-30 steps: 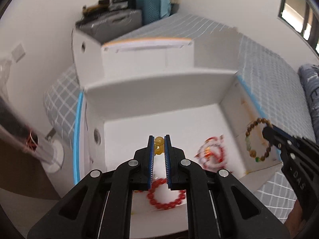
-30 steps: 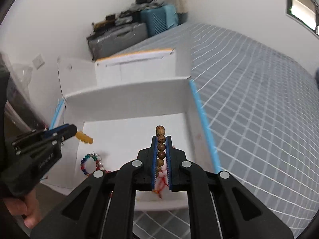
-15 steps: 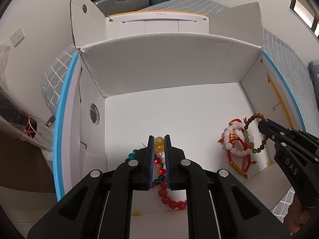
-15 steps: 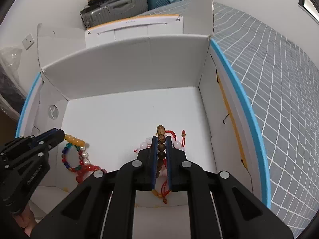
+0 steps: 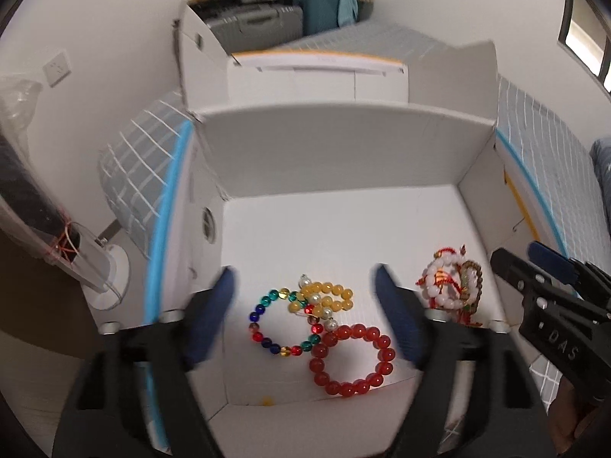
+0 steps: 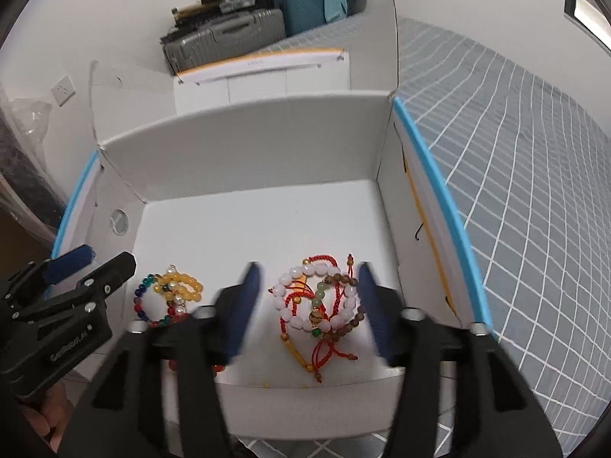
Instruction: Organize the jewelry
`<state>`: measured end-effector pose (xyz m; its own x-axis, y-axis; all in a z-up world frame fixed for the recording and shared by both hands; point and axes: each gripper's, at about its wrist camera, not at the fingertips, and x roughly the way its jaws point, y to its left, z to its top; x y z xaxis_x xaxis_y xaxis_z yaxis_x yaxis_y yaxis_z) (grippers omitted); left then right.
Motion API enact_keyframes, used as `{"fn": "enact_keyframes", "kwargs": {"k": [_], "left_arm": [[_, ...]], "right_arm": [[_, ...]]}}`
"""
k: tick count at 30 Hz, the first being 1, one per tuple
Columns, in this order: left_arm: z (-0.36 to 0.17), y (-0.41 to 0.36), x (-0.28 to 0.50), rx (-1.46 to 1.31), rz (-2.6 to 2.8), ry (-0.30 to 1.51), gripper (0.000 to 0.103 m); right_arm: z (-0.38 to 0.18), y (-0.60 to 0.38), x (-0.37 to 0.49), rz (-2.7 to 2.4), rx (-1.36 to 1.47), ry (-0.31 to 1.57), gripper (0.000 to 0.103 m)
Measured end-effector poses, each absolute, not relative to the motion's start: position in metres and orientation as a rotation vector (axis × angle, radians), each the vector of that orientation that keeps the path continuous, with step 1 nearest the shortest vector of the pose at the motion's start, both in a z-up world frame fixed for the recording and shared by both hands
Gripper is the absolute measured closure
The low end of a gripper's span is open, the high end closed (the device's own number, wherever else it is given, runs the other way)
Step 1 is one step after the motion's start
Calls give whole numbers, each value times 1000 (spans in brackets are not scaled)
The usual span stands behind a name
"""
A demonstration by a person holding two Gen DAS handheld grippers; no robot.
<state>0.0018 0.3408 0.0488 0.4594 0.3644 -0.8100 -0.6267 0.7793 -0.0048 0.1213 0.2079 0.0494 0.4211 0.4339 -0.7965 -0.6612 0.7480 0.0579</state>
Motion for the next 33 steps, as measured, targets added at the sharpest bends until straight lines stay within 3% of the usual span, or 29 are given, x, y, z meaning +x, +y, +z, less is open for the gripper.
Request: {"fn": "enact_keyframes", "kwargs": {"k": [1, 5, 17, 33], "left_arm": [[54, 339, -4, -319, 640, 880, 12], [65, 330, -25, -319, 658, 812, 6], [68, 292, -81, -316, 633, 743, 6], [44, 273, -91, -263, 648, 763, 6]], "right_arm": [[53, 205, 118, 695, -282, 880, 25], [65, 188, 103, 678, -271, 802, 7], [74, 144, 59, 691, -234, 727, 8], [50, 139, 42, 686, -255, 752, 8]]}}
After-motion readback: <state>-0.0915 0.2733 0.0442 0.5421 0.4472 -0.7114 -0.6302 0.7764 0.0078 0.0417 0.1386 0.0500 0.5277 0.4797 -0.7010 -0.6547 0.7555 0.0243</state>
